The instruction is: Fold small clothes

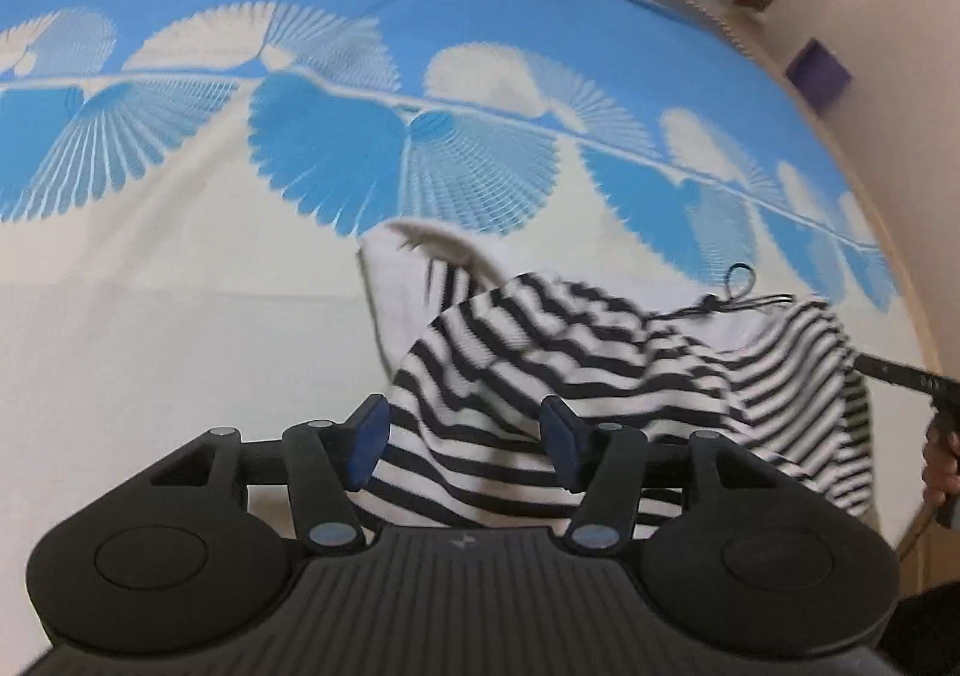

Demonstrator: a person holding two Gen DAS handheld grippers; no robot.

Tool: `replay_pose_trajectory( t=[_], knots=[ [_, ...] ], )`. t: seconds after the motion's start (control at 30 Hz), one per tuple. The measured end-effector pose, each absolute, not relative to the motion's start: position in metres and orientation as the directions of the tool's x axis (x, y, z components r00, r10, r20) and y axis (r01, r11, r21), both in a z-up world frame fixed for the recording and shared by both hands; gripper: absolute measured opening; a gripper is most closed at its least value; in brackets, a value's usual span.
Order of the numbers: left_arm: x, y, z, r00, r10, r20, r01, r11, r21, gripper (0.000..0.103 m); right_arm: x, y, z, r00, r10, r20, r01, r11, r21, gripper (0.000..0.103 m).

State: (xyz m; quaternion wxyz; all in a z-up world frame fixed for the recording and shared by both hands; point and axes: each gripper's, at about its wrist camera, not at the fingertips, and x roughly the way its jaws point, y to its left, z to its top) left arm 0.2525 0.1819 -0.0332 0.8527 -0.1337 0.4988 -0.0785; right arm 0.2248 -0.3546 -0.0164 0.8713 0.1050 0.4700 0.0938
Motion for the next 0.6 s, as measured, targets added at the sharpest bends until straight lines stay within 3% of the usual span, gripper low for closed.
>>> replay_pose_trajectory(
  t=[0.3,0.37,0.4,0.43,0.53,0.6],
  knots=[
    [0.275,0.154,-0.045,0.565,-0.224,-0.794,0.080,0.973,-0.217,0.059,0.246,-0.332,-0.024,0.601,0.250,-0.759,-0.155,0.968,0.196,0.044],
    [0.280,0.151,-0.049,0.558,-0.233,-0.796,0.112,0.972,-0.206,0.021,0.254,-0.321,-0.030,0.588,0.253,-0.768,-0.198,0.966,0.167,0.039],
    [0.283,0.152,-0.048,0.559,-0.234,-0.796,0.126,0.972,-0.197,0.003,0.256,-0.317,-0.031,0.582,0.258,-0.771,-0.221,0.963,0.156,0.026],
    [0.285,0.155,-0.040,0.607,-0.207,-0.768,0.115,0.978,-0.173,0.002,0.259,-0.314,-0.028,0.589,0.271,-0.761,-0.234,0.959,0.160,0.004],
    [0.291,0.185,-0.004,0.765,-0.159,-0.625,-0.010,0.966,-0.259,0.002,0.261,-0.321,0.008,0.715,0.317,-0.623,-0.215,0.948,0.235,0.003],
    [0.300,0.187,0.001,0.793,-0.123,-0.597,-0.047,0.964,-0.261,0.003,0.264,-0.323,0.023,0.788,0.291,-0.543,-0.172,0.950,0.259,0.003]
  ],
)
